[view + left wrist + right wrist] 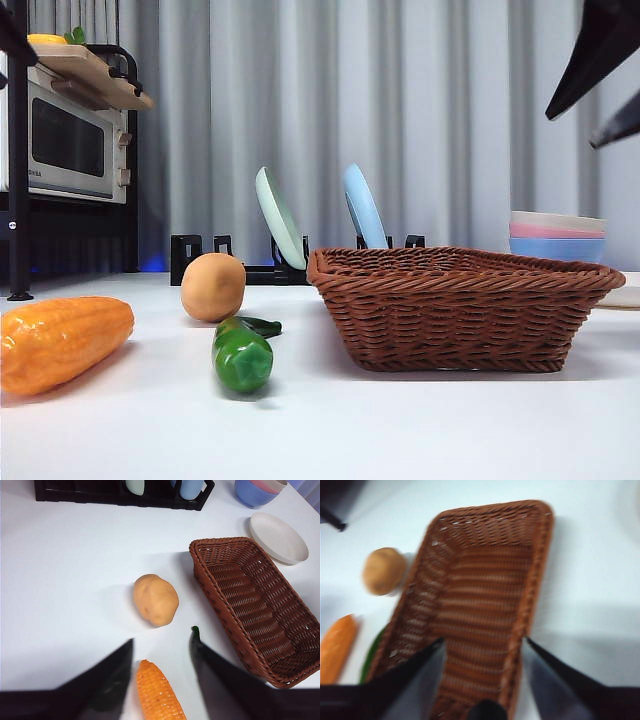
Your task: Pick up the basket,pick up the corn from the table,pick up the potato from the table,pick up the cucumber from the table,put all items into the basket
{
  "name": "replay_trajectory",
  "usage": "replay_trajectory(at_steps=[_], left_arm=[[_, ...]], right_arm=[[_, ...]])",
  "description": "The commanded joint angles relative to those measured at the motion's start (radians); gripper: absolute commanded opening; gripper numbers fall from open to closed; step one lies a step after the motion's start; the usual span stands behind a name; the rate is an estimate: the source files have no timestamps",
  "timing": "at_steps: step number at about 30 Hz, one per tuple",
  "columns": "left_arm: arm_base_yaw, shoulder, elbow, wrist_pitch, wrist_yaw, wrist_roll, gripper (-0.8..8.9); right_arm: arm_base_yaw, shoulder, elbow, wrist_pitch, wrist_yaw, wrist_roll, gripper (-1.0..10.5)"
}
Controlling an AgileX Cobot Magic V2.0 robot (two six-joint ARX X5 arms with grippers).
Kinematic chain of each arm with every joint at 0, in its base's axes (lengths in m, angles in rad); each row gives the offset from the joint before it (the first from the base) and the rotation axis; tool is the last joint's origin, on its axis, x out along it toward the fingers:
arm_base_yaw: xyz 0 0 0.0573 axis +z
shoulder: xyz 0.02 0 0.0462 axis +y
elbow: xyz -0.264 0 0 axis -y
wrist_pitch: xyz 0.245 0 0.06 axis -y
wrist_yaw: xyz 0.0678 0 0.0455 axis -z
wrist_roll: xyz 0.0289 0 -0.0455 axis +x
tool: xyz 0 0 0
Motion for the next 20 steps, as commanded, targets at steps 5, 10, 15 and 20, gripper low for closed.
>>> replay_trajectory(at_steps=[5, 10, 15, 20], left_arm=[[0.001, -0.002, 0.002, 0.003, 0.003, 0.008, 4.09], [0.0, -0.002, 0.002, -0.002, 0.003, 0.008, 4.09], [0.001, -0.002, 0.002, -0.018, 0.004, 0.008, 4.09], [0.0, -0.002, 0.002, -0.031, 0.003, 0.009, 4.09]], right_arm=[[0.0, 0.119, 0.038, 0.033, 0.043, -0.015, 4.0], [0.0, 0.293, 0.114, 0.028, 0.032, -0.015, 4.0], [0.002, 0.46, 0.183, 0.028, 0.029, -0.015, 4.0], [0.002, 0.58, 0.212, 0.037, -0.084, -0.015, 2.8]])
